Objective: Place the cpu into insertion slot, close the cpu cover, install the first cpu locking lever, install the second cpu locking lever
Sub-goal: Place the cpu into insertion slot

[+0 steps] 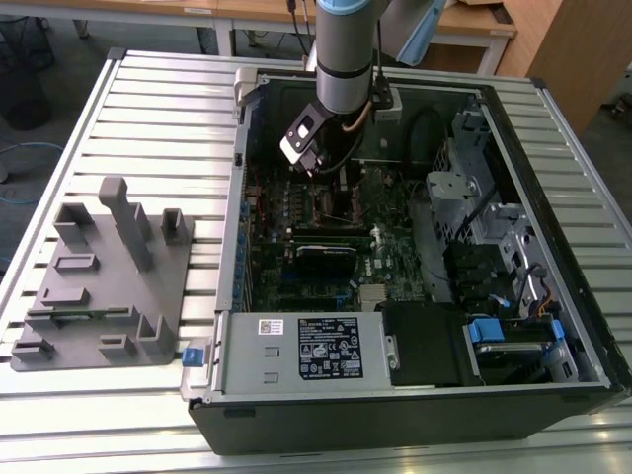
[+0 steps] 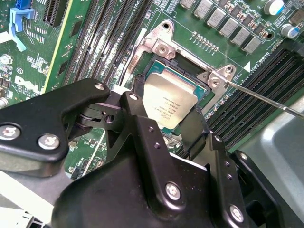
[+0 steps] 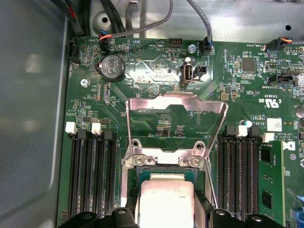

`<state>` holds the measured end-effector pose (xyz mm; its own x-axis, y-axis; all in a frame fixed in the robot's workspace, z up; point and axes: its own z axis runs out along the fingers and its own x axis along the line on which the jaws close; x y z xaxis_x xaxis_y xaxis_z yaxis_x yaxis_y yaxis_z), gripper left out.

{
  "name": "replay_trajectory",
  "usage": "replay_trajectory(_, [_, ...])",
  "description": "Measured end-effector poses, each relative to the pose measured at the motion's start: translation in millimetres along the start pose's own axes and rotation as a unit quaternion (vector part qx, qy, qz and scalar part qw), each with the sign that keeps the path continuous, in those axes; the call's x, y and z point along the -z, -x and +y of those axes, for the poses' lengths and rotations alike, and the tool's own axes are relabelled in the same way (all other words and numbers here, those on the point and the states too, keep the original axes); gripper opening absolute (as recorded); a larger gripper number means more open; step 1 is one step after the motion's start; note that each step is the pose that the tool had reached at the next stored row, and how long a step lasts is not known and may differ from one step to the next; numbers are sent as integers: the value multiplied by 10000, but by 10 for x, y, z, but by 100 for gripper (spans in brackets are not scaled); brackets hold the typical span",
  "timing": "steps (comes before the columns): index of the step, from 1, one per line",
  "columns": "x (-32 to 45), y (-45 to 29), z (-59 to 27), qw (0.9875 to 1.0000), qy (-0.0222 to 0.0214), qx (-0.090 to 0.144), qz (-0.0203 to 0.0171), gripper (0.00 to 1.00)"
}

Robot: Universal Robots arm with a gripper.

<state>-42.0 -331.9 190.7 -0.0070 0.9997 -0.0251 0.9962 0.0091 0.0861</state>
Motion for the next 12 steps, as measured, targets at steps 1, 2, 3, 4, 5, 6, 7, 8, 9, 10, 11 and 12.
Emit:
replay_trajectory(1, [0,0,0,10000,0,0,0,54])
replay_trajectory(2, [0,0,0,10000,0,0,0,54])
replay_trajectory(3, [0,0,0,10000,0,0,0,54])
replay_trajectory(4, [-1,0,0,10000,0,0,0,54])
replay_trajectory(5, [-1,0,0,10000,0,0,0,54])
replay_trajectory(6, [-1,0,0,10000,0,0,0,54])
replay_trajectory(7, [-1,0,0,10000,0,0,0,54])
replay_trajectory(8, [-2,-1,1,10000,3,0,2,55])
replay_trajectory(9, [-6,-3,2,10000,7,0,9,55])
replay_trajectory(10, [-11,-6,3,10000,10,-1,15,60])
replay_trajectory(11, [-8,-4,2,10000,6,0,10,60])
replay_trajectory(12, [-2,-1,1,10000,1,0,2,67])
